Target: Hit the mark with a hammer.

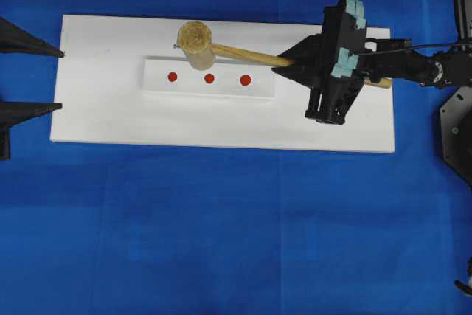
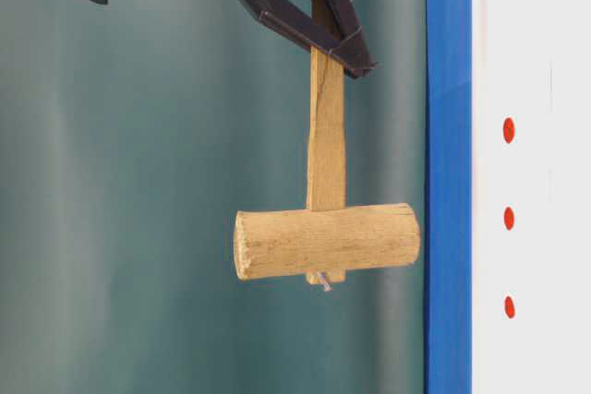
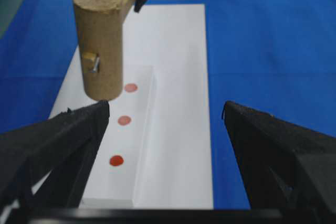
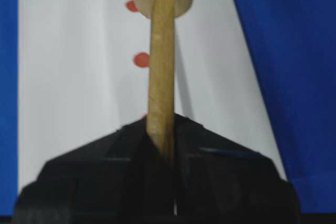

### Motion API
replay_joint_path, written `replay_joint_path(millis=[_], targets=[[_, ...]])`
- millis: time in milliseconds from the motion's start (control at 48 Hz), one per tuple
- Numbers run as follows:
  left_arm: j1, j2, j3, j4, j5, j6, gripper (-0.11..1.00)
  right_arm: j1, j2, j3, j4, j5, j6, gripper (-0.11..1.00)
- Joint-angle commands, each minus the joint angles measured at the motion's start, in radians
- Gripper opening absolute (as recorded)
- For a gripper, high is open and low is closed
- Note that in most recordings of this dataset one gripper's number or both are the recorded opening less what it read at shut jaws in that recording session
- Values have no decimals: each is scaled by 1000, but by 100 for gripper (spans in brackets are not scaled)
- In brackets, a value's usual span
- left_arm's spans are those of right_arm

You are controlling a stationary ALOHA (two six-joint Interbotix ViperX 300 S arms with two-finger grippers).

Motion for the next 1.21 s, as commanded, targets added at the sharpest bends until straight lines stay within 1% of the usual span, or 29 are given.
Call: replay_joint_path(millis=[0,104,208,354,438,625,813,1021,1188], targets=[[5,9,-11,-2,-5,-2,87,3,-25,-14,-2,-11,2,2],[5,9,-11,-3,-5,-3,87,6,-15,-9,0,-8,5,2],[5,9,-11,-3,-5,-3,87,8,35,6,6,-6,11,2],[5,11,-8,-3,-3,-5,87,9,179,9,69,-3,15,2],[5,8,-8,-3,-2,-5,87,18,190,2,74,2,15,2],[5,3,-8,-3,17,-5,87,20,130,5,72,-26,11,2],[5,3,-8,-3,20,-5,87,20,9,32,61,-29,8,2],[5,3,-8,-3,26,-3,87,20,-169,124,60,-35,8,2],[5,2,-6,-3,28,-3,87,20,-256,173,60,-37,8,2]])
